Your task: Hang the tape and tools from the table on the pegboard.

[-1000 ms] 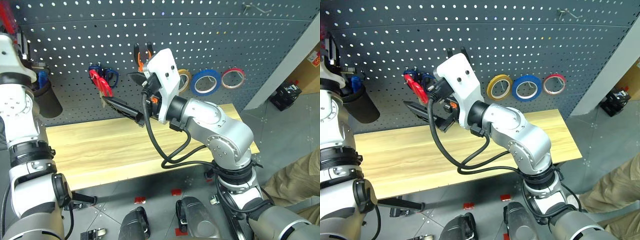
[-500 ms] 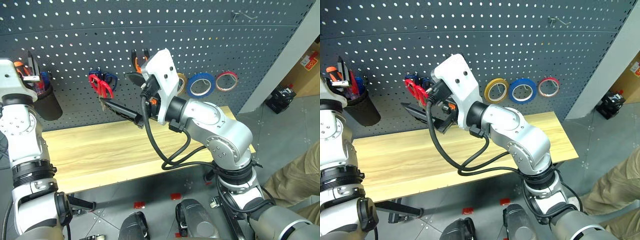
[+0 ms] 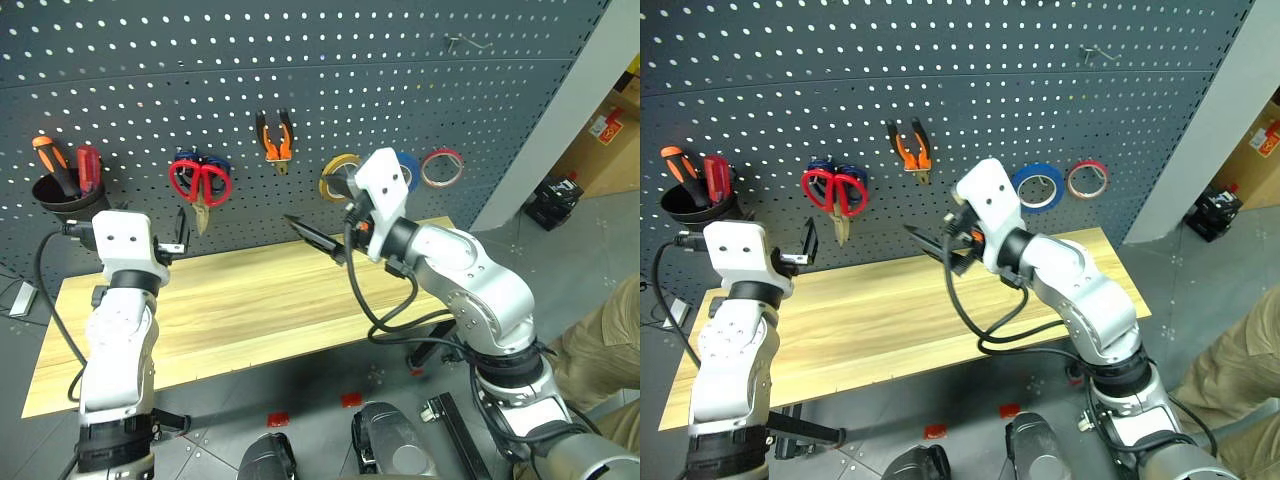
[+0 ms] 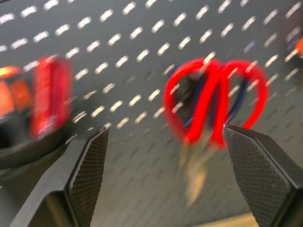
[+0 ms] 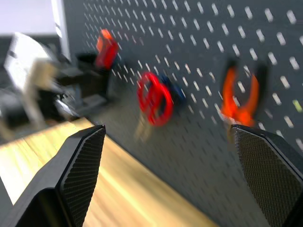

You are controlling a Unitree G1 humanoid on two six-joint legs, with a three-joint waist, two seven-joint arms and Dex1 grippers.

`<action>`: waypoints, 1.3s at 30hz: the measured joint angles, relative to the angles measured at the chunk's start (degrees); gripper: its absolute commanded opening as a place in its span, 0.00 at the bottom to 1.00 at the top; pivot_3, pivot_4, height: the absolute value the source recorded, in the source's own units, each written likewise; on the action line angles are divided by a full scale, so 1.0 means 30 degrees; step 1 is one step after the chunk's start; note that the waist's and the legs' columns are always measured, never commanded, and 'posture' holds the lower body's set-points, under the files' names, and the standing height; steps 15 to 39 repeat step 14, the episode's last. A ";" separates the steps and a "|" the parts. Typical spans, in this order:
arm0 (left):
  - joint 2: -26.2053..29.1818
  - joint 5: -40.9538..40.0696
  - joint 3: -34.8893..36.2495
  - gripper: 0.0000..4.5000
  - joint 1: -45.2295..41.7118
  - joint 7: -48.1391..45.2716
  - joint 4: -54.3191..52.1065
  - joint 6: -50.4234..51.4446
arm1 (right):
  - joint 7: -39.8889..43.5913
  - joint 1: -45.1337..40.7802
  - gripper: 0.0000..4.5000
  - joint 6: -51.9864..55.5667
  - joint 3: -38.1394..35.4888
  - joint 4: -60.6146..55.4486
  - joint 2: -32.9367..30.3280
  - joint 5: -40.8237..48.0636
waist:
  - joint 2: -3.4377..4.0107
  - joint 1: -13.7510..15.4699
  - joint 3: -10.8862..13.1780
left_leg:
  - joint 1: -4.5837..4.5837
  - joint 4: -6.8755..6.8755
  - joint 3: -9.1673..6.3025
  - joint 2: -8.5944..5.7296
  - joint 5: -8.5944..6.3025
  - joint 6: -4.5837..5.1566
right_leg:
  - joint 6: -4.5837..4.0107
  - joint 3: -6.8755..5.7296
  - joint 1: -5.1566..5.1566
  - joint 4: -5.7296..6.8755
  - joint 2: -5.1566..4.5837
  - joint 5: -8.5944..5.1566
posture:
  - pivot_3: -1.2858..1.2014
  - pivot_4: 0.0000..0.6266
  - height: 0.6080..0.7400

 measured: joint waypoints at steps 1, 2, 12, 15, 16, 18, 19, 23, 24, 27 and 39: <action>-0.0092 0.0112 0.0108 0.90 0.0334 0.0201 -0.0251 0.0579 | 0.0105 0.0872 1.00 -0.0539 0.0044 0.0044 -0.0208 -0.0141 | 0.0037 0.0077 -0.0054 | 0.0013 0.0004 -0.0007 -0.0004 -0.0003 0.0001 | 0.0001 -0.0005 0.0024 -0.0011 0.0000 -0.0001 | 0.43 0.12 1.00; -0.0254 0.0054 0.0272 0.90 0.0703 0.0195 -0.0313 0.0928 | 0.0248 0.1878 1.00 -0.1539 0.0119 0.0259 -0.0450 -0.0532 | 0.0105 0.0230 -0.0184 | 0.0015 -0.0002 -0.0009 -0.0010 -0.0006 0.0002 | 0.0001 -0.0008 0.0035 -0.0046 0.0000 -0.0002 | 0.43 0.11 1.00; -0.1479 -0.1140 0.1156 0.90 0.1844 -0.0461 0.1350 0.1125 | -0.1581 0.6732 1.00 -1.0643 -0.1109 0.8717 0.0430 -0.3836 | 0.0211 0.1073 -0.0981 | 0.0047 0.0009 -0.0027 -0.0010 -0.0070 -0.0091 | -0.0019 -0.0025 0.0128 -0.0175 0.0020 0.0016 | 0.44 0.01 1.00; -0.1771 -0.1324 0.1662 0.90 0.1833 -0.0359 0.1811 0.1112 | -0.1895 0.6746 1.00 -1.1632 -0.1860 1.0533 0.0658 -0.3824 | 0.0222 0.1088 -0.1220 | 0.0046 0.0007 -0.0029 -0.0009 -0.0070 -0.0091 | -0.0021 -0.0024 0.0127 -0.0187 0.0022 0.0023 | 0.44 0.00 1.00; -0.1771 -0.1324 0.1662 0.90 0.1833 -0.0359 0.1811 0.1112 | -0.1895 0.6746 1.00 -1.1632 -0.1860 1.0533 0.0658 -0.3824 | 0.0222 0.1088 -0.1220 | 0.0046 0.0007 -0.0029 -0.0009 -0.0070 -0.0091 | -0.0021 -0.0024 0.0127 -0.0187 0.0022 0.0023 | 0.44 0.00 1.00; -0.1771 -0.1324 0.1662 0.90 0.1833 -0.0359 0.1811 0.1112 | -0.1895 0.6746 1.00 -1.1632 -0.1860 1.0533 0.0658 -0.3824 | 0.0222 0.1088 -0.1220 | 0.0046 0.0007 -0.0029 -0.0009 -0.0070 -0.0091 | -0.0021 -0.0024 0.0127 -0.0187 0.0022 0.0023 | 0.44 0.00 1.00; -0.1771 -0.1324 0.1662 0.90 0.1833 -0.0359 0.1811 0.1112 | -0.1895 0.6746 1.00 -1.1632 -0.1860 1.0533 0.0658 -0.3824 | 0.0222 0.1088 -0.1220 | 0.0046 0.0007 -0.0029 -0.0009 -0.0070 -0.0091 | -0.0021 -0.0024 0.0127 -0.0187 0.0022 0.0023 | 0.44 0.00 1.00; -0.1771 -0.1324 0.1662 0.90 0.1833 -0.0359 0.1811 0.1112 | -0.1895 0.6746 1.00 -1.1632 -0.1860 1.0533 0.0658 -0.3824 | 0.0222 0.1088 -0.1220 | 0.0046 0.0007 -0.0029 -0.0009 -0.0070 -0.0091 | -0.0021 -0.0024 0.0127 -0.0187 0.0022 0.0023 | 0.44 0.00 1.00; -0.1771 -0.1324 0.1662 0.90 0.1833 -0.0359 0.1811 0.1112 | -0.1895 0.6746 1.00 -1.1632 -0.1860 1.0533 0.0658 -0.3824 | 0.0222 0.1088 -0.1220 | 0.0046 0.0007 -0.0029 -0.0009 -0.0070 -0.0091 | -0.0021 -0.0024 0.0127 -0.0187 0.0022 0.0023 | 0.44 0.00 1.00; -0.1771 -0.1324 0.1662 0.90 0.1833 -0.0359 0.1811 0.1112 | -0.1895 0.6746 1.00 -1.1632 -0.1860 1.0533 0.0658 -0.3824 | 0.0222 0.1088 -0.1220 | 0.0046 0.0007 -0.0029 -0.0009 -0.0070 -0.0091 | -0.0021 -0.0024 0.0127 -0.0187 0.0022 0.0023 | 0.44 0.00 1.00; -0.1771 -0.1324 0.1662 0.90 0.1833 -0.0359 0.1811 0.1112 | -0.1895 0.6746 1.00 -1.1632 -0.1860 1.0533 0.0658 -0.3824 | 0.0222 0.1088 -0.1220 | 0.0046 0.0007 -0.0029 -0.0009 -0.0070 -0.0091 | -0.0021 -0.0024 0.0127 -0.0187 0.0022 0.0023 | 0.44 0.00 1.00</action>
